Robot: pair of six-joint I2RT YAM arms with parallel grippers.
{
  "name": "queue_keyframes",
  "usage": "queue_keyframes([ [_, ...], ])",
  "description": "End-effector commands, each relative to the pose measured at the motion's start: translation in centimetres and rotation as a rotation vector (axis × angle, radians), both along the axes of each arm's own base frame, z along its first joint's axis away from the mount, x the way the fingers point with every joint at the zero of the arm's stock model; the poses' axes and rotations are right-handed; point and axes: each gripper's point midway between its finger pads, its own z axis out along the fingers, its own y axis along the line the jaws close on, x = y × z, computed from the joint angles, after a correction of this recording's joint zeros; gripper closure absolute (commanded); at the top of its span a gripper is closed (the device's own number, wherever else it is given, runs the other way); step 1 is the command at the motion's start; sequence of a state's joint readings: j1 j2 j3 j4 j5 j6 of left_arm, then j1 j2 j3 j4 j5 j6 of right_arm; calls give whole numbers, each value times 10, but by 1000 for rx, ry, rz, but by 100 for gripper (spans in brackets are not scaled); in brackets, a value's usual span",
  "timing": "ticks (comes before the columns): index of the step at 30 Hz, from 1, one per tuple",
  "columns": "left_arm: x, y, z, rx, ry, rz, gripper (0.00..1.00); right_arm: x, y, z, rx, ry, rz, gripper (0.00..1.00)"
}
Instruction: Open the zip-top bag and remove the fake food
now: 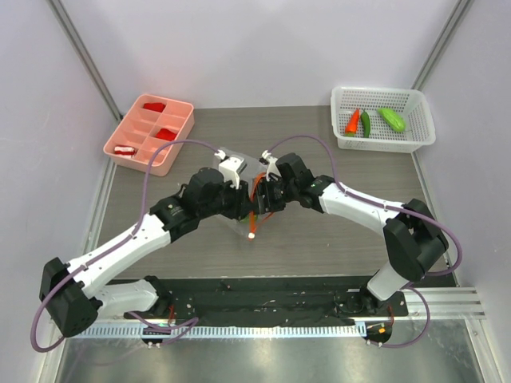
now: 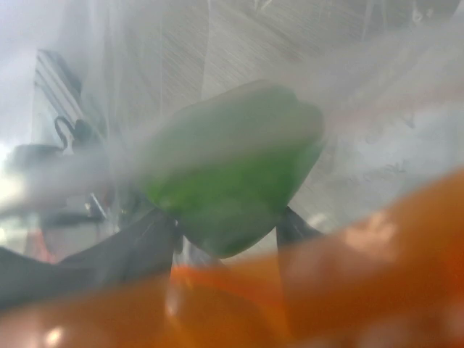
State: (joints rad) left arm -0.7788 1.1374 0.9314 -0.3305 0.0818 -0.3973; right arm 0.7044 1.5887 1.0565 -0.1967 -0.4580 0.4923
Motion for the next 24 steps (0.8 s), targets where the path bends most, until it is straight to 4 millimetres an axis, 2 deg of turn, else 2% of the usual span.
queue_keyframes([
  [1, 24, 10, 32, 13, -123, 95, 61, 2, 6, 30, 71, -53, 14, 99],
  [4, 25, 8, 31, 18, -117, 95, 62, 2, 6, 30, 74, -54, 15, 99],
  [9, 25, -1, 29, 6, -97, 69, 50, 1, 8, 31, 85, -50, 17, 99],
  [13, 32, -3, 24, 37, -95, 86, 51, -1, 9, 34, 91, -50, 19, 99],
  [17, 41, 7, 18, 91, -108, 144, 70, -8, 7, 37, 91, -47, 25, 99],
  [19, 46, 13, 17, 117, -128, 166, 77, -12, 3, 33, 84, -39, 27, 99],
  [23, 52, 23, 14, 166, -147, 208, 99, -27, -3, 30, 85, 0, 47, 99],
  [24, 52, 24, 12, 173, -144, 212, 100, -32, -3, 33, 98, 16, 54, 99],
])
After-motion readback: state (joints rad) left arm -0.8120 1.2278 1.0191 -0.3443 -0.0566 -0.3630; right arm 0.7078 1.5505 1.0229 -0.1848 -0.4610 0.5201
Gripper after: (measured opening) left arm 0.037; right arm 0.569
